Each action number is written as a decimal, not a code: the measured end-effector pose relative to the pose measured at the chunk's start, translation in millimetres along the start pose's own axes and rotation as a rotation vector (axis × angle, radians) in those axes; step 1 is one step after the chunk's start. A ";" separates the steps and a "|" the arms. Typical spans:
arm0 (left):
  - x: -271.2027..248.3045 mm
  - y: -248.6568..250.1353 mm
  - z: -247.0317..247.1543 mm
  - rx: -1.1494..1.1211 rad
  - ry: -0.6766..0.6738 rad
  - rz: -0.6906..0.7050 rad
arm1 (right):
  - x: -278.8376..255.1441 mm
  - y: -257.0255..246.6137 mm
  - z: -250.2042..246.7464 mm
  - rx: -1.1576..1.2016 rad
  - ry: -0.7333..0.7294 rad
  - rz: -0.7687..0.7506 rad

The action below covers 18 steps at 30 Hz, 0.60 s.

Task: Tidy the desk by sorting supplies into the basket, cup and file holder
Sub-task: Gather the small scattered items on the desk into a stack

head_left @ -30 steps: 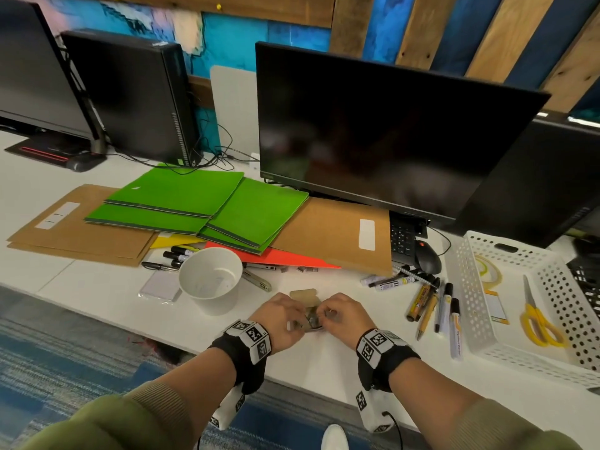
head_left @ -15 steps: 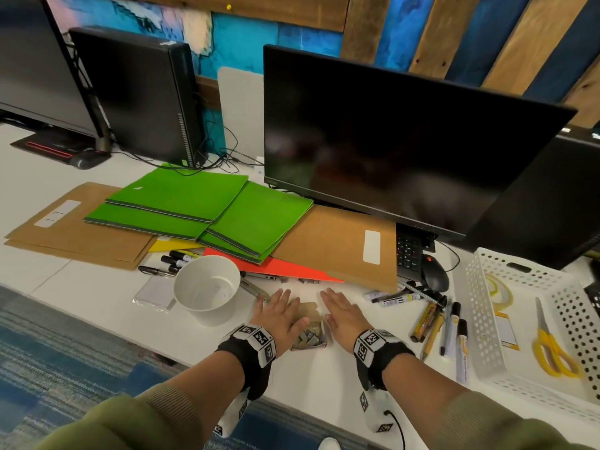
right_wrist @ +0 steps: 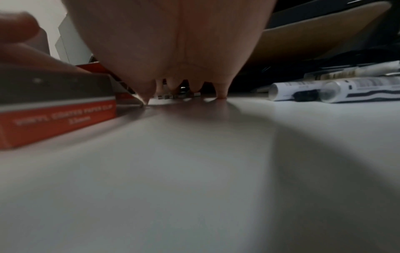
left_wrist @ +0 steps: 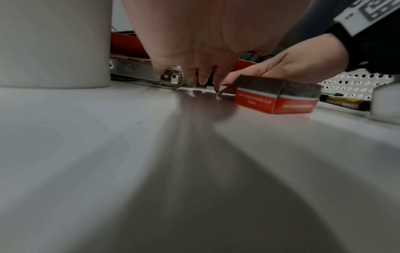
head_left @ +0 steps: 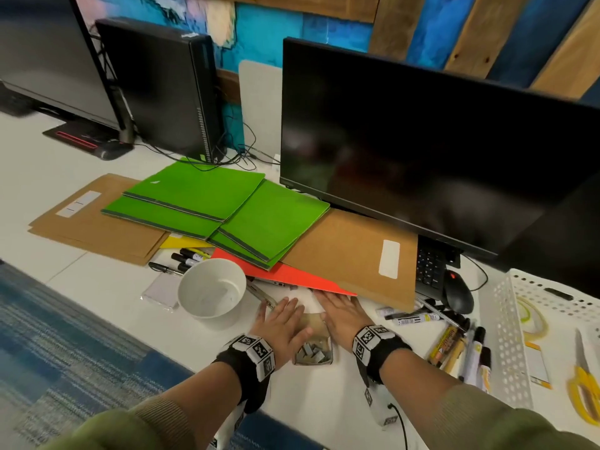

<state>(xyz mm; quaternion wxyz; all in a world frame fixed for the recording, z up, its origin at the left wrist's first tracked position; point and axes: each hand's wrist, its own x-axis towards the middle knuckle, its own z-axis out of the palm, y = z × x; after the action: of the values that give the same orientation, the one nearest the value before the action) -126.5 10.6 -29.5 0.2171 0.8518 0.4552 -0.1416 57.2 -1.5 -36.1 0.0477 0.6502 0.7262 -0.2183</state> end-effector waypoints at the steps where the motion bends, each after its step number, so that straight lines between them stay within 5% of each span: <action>1: 0.4 0.6 -0.2 -0.008 0.000 -0.007 | 0.1 0.2 -0.3 -0.009 -0.001 -0.005; 18: -2.2 15.6 -14.1 -0.135 -0.036 -0.065 | -43.3 7.2 4.8 0.130 -0.061 0.029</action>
<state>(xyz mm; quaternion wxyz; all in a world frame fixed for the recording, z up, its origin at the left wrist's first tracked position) -114.0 8.3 -12.6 0.2776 0.8174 0.4870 -0.1330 69.6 -42.9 -27.0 0.0306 0.6556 0.6991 -0.2837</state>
